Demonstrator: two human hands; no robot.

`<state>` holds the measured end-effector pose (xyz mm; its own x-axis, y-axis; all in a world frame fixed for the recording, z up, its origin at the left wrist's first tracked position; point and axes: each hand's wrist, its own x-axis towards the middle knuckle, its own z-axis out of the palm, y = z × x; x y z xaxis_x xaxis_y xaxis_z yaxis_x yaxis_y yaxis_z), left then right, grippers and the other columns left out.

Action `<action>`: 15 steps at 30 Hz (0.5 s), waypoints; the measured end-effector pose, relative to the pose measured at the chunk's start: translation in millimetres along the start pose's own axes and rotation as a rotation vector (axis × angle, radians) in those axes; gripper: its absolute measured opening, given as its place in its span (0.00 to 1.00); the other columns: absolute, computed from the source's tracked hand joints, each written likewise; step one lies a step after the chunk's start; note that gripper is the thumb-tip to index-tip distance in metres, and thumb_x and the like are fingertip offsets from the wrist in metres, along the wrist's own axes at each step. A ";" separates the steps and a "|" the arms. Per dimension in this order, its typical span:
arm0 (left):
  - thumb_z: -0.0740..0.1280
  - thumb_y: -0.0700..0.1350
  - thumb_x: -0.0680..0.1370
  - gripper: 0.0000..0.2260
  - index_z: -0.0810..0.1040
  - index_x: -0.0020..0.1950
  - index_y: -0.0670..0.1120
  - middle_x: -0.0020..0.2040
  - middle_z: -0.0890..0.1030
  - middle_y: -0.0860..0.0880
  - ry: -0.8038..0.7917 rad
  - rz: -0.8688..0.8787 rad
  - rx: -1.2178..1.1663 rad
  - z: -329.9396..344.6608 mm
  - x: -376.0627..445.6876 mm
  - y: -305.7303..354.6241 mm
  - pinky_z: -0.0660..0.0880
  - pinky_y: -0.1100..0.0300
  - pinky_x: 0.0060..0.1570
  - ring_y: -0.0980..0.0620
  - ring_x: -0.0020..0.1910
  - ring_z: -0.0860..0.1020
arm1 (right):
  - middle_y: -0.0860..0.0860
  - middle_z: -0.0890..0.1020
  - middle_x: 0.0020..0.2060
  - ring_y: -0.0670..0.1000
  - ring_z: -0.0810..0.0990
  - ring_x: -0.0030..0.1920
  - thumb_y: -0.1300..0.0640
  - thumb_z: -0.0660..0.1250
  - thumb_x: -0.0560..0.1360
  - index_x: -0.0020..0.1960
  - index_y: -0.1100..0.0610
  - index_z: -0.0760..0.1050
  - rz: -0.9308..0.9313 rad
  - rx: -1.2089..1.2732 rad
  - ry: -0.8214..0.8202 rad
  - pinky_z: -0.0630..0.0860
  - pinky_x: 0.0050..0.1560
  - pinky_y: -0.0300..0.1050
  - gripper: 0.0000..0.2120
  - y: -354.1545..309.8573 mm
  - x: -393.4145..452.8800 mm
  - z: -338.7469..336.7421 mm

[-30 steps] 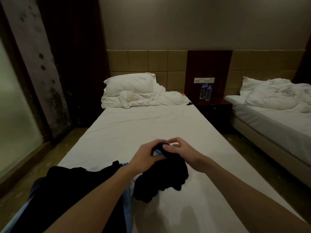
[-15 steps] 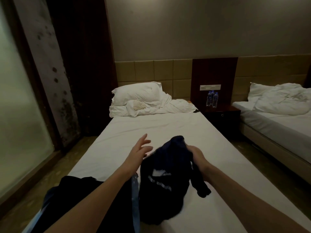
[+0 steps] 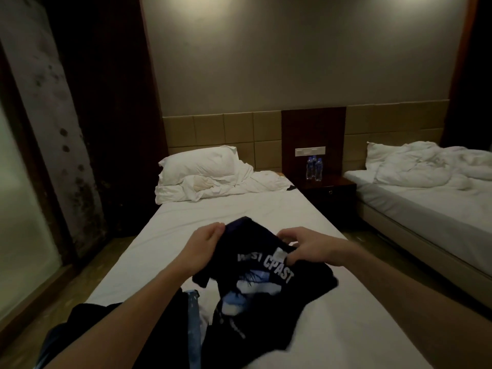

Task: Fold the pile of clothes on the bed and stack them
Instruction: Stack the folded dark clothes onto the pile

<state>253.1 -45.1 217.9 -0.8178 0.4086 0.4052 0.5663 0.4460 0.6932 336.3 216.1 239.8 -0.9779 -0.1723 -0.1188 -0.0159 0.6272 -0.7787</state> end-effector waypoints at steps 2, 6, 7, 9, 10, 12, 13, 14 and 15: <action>0.54 0.55 0.85 0.24 0.78 0.46 0.38 0.41 0.82 0.43 0.063 -0.143 -0.193 -3.0 -1.2 9.0 0.73 0.52 0.46 0.50 0.40 0.79 | 0.56 0.83 0.50 0.56 0.84 0.50 0.64 0.67 0.73 0.55 0.60 0.80 -0.034 -0.066 0.127 0.81 0.51 0.50 0.11 3.5 3.4 -5.2; 0.59 0.61 0.81 0.23 0.80 0.53 0.43 0.48 0.84 0.45 0.035 -0.232 -0.354 -10.5 -9.8 31.0 0.77 0.55 0.50 0.47 0.50 0.83 | 0.53 0.82 0.44 0.55 0.80 0.48 0.62 0.64 0.75 0.49 0.58 0.80 -0.052 -0.206 0.322 0.72 0.43 0.45 0.06 5.0 4.4 -10.9; 0.64 0.61 0.78 0.21 0.80 0.52 0.43 0.46 0.84 0.45 0.019 -0.218 -0.339 -13.1 -12.1 37.3 0.78 0.56 0.48 0.46 0.49 0.83 | 0.50 0.81 0.45 0.52 0.79 0.48 0.62 0.62 0.77 0.50 0.57 0.79 -0.051 -0.204 0.382 0.71 0.41 0.41 0.07 4.0 3.2 -12.2; 0.73 0.55 0.74 0.16 0.81 0.49 0.43 0.43 0.85 0.46 -0.035 -0.185 -0.294 -18.9 -14.0 45.7 0.81 0.53 0.47 0.47 0.44 0.85 | 0.50 0.79 0.45 0.52 0.77 0.48 0.61 0.59 0.80 0.51 0.56 0.76 -0.060 -0.175 0.467 0.71 0.42 0.42 0.07 -1.6 -0.1 -15.4; 0.75 0.50 0.74 0.12 0.81 0.48 0.43 0.42 0.85 0.46 -0.052 -0.169 -0.268 -22.0 -13.9 48.5 0.82 0.50 0.47 0.47 0.43 0.85 | 0.51 0.79 0.45 0.53 0.78 0.48 0.59 0.59 0.81 0.51 0.56 0.75 -0.071 -0.155 0.488 0.72 0.44 0.45 0.06 -5.5 -1.3 -17.2; 0.76 0.42 0.73 0.09 0.79 0.51 0.45 0.43 0.84 0.44 -0.089 -0.160 -0.239 -28.3 -11.1 52.1 0.82 0.46 0.49 0.46 0.43 0.84 | 0.53 0.80 0.44 0.55 0.79 0.47 0.56 0.61 0.81 0.49 0.57 0.76 -0.113 -0.141 0.520 0.73 0.46 0.49 0.07 -18.3 -5.0 -20.2; 0.76 0.39 0.73 0.15 0.78 0.56 0.49 0.47 0.84 0.43 -0.143 -0.170 -0.228 -30.7 -9.7 55.4 0.82 0.47 0.49 0.46 0.44 0.84 | 0.54 0.80 0.42 0.55 0.79 0.46 0.55 0.63 0.80 0.48 0.58 0.77 -0.138 -0.141 0.535 0.73 0.45 0.49 0.08 -25.9 -6.9 -21.0; 0.76 0.37 0.71 0.24 0.76 0.62 0.55 0.51 0.83 0.43 -0.215 -0.195 -0.221 -32.5 -8.8 58.7 0.82 0.50 0.49 0.46 0.47 0.84 | 0.54 0.81 0.41 0.55 0.80 0.45 0.54 0.65 0.79 0.46 0.59 0.78 -0.160 -0.135 0.545 0.73 0.44 0.49 0.09 -33.7 -8.9 -21.6; 0.77 0.35 0.70 0.32 0.72 0.68 0.58 0.56 0.81 0.44 -0.290 -0.232 -0.200 -33.5 -8.0 62.1 0.81 0.53 0.52 0.47 0.51 0.84 | 0.54 0.81 0.40 0.54 0.80 0.44 0.53 0.67 0.78 0.44 0.60 0.79 -0.179 -0.123 0.548 0.72 0.43 0.48 0.10 -41.6 -11.5 -21.6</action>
<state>291.4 -47.4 277.7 -0.8423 0.5357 0.0597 0.3159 0.4008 0.8600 343.7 208.4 286.9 -0.9222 0.1138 0.3695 -0.1829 0.7135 -0.6763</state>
